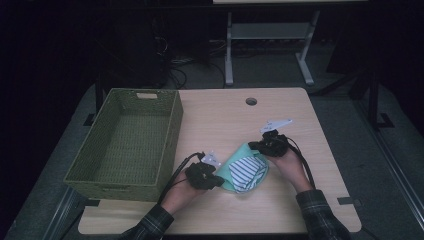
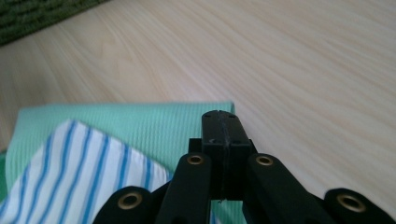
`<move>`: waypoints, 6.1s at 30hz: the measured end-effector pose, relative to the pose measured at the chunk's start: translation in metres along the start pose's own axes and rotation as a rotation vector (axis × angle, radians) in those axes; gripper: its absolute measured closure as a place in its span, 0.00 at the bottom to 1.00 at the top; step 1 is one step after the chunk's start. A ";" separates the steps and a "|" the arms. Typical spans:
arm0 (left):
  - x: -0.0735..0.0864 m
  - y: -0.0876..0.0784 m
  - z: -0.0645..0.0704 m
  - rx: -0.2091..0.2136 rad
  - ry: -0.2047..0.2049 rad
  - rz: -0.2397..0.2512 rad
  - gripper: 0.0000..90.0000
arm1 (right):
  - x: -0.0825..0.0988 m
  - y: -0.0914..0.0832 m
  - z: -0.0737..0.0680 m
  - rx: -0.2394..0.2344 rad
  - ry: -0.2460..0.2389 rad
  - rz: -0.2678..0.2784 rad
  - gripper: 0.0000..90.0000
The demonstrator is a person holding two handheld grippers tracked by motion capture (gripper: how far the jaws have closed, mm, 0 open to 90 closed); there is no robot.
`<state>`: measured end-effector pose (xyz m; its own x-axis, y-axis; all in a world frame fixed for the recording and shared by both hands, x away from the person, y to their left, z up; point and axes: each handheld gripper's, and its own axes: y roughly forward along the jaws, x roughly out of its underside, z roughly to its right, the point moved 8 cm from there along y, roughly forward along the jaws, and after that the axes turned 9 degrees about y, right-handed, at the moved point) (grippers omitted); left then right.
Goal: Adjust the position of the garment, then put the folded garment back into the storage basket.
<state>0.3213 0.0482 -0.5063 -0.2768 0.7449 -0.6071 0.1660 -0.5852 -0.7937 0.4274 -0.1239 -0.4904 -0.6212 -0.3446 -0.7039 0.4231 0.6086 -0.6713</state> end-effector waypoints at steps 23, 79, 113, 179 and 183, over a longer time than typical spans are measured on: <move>0.020 0.007 -0.008 -0.143 0.020 -0.049 0.29 | -0.010 0.041 0.000 0.004 -0.042 -0.108 1.00; 0.023 0.011 -0.013 -0.137 0.037 -0.013 0.14 | 0.090 -0.057 0.002 -0.024 0.016 -0.091 1.00; 0.023 0.011 -0.014 -0.135 0.041 -0.005 0.14 | 0.112 -0.084 0.048 0.201 0.105 0.027 0.51; -0.043 0.053 0.030 -0.023 0.150 -0.078 0.37 | 0.118 -0.077 0.065 0.275 0.139 0.055 0.21; -0.043 0.050 0.027 -0.019 0.152 -0.074 0.54 | 0.118 -0.077 0.065 0.277 0.142 0.056 0.21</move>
<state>0.3165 -0.0220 -0.5188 -0.1430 0.8262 -0.5449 0.1684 -0.5223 -0.8360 0.3639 -0.2581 -0.5368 -0.6691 -0.2009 -0.7155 0.6111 0.3991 -0.6835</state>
